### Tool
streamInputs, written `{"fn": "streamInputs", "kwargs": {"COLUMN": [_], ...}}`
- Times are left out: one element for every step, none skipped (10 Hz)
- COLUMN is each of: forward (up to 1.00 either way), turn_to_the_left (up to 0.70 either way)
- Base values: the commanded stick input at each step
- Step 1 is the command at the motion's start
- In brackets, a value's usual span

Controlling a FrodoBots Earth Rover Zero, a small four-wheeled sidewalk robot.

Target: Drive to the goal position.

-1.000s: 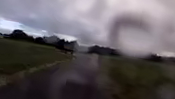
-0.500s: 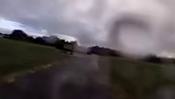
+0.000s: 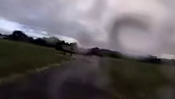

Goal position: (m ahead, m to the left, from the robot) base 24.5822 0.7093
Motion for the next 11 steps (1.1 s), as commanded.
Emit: {"fn": "streamInputs", "kwargs": {"forward": [0.7,0.7,0.7,0.7,0.7,0.7,0.7,0.7,0.7,0.7,0.7], "turn_to_the_left": [0.0,0.0,0.0,0.0,0.0,0.0,0.0,0.0,0.0,0.0,0.0]}}
